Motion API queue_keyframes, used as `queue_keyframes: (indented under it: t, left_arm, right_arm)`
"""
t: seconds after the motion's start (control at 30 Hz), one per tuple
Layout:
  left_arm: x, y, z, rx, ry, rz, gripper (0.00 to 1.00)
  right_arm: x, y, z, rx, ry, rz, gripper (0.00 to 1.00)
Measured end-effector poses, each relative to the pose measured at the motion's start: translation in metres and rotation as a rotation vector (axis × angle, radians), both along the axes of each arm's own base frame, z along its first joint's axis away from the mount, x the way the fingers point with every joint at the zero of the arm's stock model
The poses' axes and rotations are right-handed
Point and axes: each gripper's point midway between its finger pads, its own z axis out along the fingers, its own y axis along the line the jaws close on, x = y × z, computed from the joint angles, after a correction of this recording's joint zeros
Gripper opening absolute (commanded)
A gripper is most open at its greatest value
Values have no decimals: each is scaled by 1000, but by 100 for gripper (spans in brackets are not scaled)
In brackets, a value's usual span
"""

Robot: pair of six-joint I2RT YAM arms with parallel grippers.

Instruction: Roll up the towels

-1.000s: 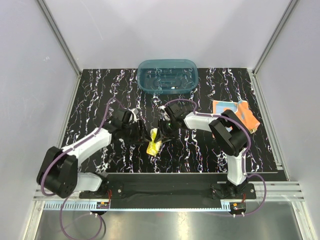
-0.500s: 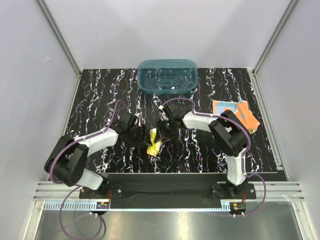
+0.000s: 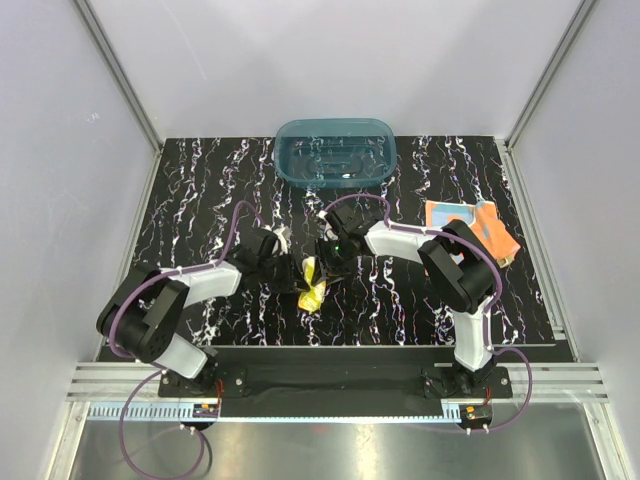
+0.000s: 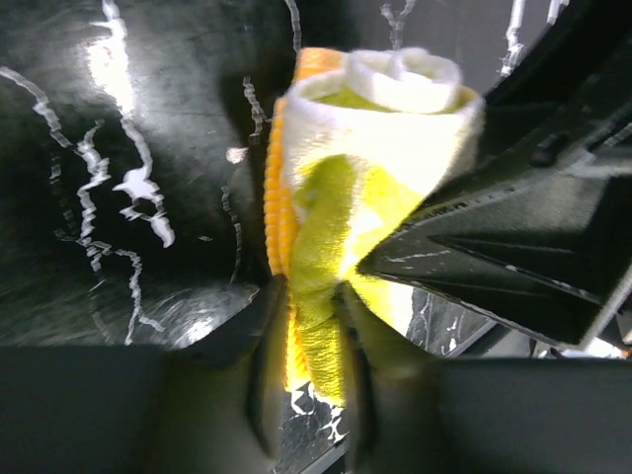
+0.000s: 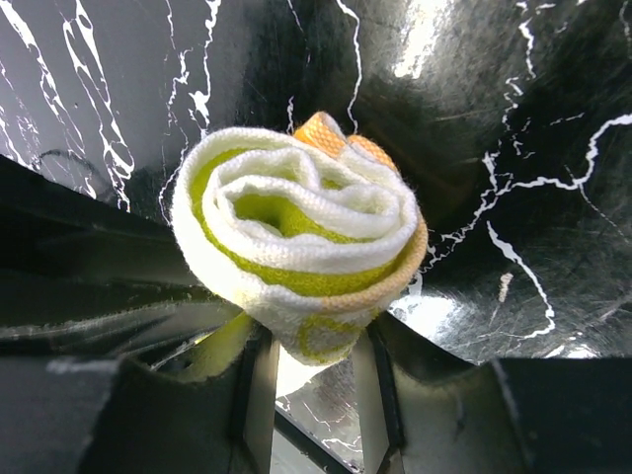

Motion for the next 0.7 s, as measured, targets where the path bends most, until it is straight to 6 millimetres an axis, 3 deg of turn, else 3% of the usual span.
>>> queue_keyframes:
  t: [0.1, 0.3, 0.33, 0.47, 0.5, 0.57, 0.7]
  left_arm:
    - [0, -3, 0, -32, -9, 0, 0]
    - [1, -6, 1, -64, -21, -2, 0]
    - [1, -6, 1, -65, -20, -1, 0]
    - [1, -6, 2, -61, -24, 0, 0]
    - [1, -6, 2, -59, -24, 1, 0]
    - [2, -6, 3, -54, -26, 1, 0]
    - [2, -4, 5, -37, -29, 13, 0]
  right_arm:
    - [0, -1, 0, -3, 2, -1, 39]
    - [-1, -3, 1, -8, 6, -5, 50]
    - [-1, -4, 1, -10, 7, -5, 59]
    - [-3, -6, 7, -34, 11, -7, 76]
    - [-4, -7, 8, -46, 10, -9, 88]
    - [-2, -9, 12, -78, 2, -22, 100]
    - [5, -32, 10, -205, -24, -70, 100]
